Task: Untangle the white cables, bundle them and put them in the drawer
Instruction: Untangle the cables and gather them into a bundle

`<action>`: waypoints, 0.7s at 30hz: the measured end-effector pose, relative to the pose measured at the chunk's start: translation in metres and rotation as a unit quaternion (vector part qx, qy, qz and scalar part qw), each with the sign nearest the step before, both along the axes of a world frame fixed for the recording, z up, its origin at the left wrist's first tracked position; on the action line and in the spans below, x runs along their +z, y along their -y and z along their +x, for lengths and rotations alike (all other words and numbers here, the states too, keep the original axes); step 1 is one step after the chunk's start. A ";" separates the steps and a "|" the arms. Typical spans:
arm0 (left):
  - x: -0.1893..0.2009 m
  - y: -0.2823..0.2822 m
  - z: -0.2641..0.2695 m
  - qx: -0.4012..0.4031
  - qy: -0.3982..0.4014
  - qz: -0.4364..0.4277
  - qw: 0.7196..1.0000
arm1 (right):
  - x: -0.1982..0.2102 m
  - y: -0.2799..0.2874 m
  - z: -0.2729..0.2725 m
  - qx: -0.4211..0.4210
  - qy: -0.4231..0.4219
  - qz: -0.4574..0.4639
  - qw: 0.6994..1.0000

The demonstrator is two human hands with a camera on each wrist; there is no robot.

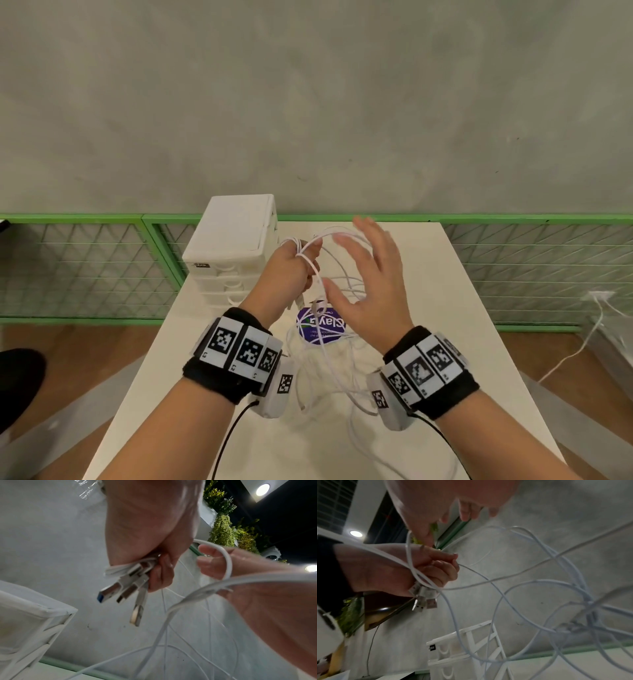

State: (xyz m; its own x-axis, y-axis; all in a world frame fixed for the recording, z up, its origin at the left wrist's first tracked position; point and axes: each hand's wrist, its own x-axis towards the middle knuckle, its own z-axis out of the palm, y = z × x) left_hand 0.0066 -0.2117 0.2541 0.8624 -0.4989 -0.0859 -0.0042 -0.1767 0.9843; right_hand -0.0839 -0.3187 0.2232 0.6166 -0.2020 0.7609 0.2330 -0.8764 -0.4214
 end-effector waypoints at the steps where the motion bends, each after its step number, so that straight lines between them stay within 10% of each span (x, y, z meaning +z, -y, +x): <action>1: -0.001 -0.001 0.001 0.001 0.005 -0.001 1.000 | -0.001 -0.002 -0.001 0.028 0.040 0.012 0.999; 9: 0.001 -0.001 0.005 0.006 0.057 0.002 0.998 | -0.021 -0.009 -0.009 0.264 -0.297 0.079 0.914; 21: 0.007 -0.039 0.041 0.118 0.131 0.145 0.974 | -0.070 0.097 -0.019 0.039 -0.386 0.074 0.919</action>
State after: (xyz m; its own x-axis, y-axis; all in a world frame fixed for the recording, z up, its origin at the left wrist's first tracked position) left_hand 0.0472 -0.1728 0.2608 0.9615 -0.2712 0.0445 -0.1737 -0.4740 0.8632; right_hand -0.1027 -0.4156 0.1530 0.9781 -0.1999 0.0576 -0.1260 -0.7898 -0.6003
